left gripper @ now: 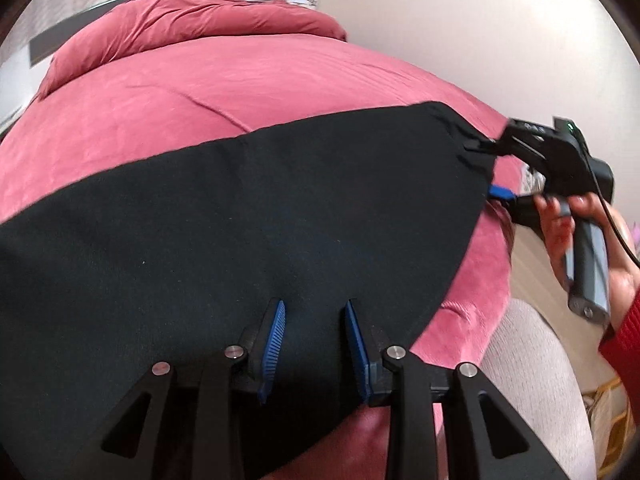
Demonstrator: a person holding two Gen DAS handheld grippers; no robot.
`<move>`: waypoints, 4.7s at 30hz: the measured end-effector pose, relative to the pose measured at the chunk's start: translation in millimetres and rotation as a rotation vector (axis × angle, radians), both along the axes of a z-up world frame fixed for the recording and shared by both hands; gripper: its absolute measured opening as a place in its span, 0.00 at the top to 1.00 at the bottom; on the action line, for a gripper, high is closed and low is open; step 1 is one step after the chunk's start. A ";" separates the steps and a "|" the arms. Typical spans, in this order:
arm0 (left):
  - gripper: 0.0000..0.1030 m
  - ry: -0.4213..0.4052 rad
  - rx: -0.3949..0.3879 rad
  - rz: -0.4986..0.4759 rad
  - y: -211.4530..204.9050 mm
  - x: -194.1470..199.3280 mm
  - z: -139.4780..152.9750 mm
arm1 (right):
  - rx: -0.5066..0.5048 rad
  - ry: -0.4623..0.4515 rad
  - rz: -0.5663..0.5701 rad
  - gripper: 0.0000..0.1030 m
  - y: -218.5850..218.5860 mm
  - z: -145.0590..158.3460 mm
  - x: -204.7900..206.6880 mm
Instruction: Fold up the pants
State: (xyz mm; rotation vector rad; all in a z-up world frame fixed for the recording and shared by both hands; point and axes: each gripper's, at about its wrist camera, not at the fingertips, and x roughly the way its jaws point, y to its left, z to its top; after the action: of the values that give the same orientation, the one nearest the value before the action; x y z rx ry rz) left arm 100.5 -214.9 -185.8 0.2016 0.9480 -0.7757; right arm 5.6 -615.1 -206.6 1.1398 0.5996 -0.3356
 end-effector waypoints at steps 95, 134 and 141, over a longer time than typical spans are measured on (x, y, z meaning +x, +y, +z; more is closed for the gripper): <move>0.43 0.370 -0.408 0.476 213.0 67.4 19.0 | -0.499 -0.093 0.547 0.71 266.2 66.5 21.7; 0.84 0.342 -0.394 0.516 226.6 61.9 11.8 | -0.681 0.167 0.678 0.77 284.7 59.3 146.1; 0.83 0.294 -0.345 0.501 223.0 64.2 5.6 | -0.677 0.224 0.634 0.65 267.5 25.5 162.8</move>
State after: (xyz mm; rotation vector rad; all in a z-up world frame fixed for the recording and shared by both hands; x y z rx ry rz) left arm 164.7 8.1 -180.2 -0.4494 1.0649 -0.4957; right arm 168.4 -347.6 -181.1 0.2322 0.9190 -0.0956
